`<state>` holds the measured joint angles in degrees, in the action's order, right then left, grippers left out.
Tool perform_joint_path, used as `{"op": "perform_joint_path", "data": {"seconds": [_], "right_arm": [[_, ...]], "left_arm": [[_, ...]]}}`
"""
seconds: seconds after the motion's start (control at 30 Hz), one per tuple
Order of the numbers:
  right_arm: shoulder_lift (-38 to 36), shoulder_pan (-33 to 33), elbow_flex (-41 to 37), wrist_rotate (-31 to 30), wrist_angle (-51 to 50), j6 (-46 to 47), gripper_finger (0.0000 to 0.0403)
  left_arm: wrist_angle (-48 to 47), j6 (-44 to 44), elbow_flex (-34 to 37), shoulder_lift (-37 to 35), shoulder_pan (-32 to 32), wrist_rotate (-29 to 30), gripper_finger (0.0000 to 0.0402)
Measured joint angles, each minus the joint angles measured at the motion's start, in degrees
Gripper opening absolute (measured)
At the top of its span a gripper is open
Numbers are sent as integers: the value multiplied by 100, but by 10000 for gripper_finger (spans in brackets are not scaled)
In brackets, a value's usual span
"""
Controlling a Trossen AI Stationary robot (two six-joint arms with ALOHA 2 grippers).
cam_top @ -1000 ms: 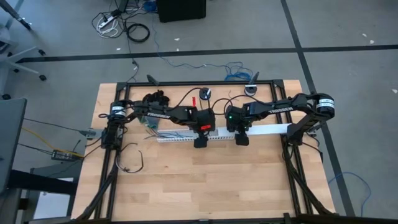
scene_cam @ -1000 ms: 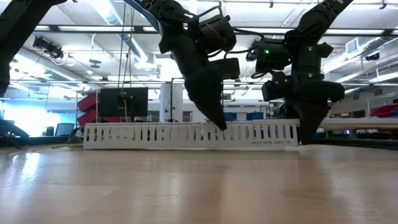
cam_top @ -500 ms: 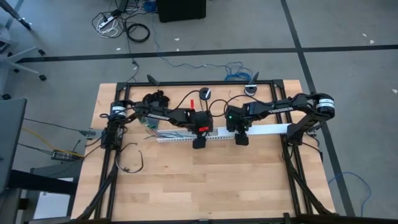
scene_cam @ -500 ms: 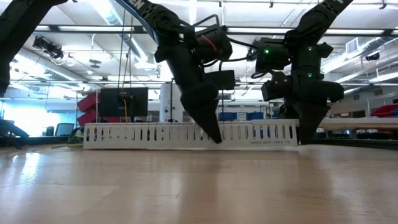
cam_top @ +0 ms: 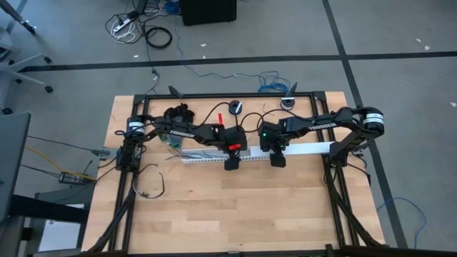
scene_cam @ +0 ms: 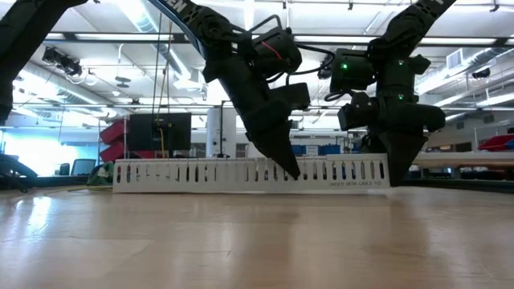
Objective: Ziptie cables
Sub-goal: Close the white cable duct
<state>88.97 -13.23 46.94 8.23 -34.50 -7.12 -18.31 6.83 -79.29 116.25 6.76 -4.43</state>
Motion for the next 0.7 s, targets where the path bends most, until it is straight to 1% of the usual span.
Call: {"op": "perform_joint_path", "data": {"seconds": [0.17,0.43,0.7], "right_arm": [[0,0,0,-2,5,-2,224],[0,0,0,-10,19,12,224],[0,0,-2,13,45,5,225]], "left_arm": [[52,0,0,0,-3,41,281],[103,-2,0,2,-7,72,249],[160,-2,0,4,-7,95,245]]}}
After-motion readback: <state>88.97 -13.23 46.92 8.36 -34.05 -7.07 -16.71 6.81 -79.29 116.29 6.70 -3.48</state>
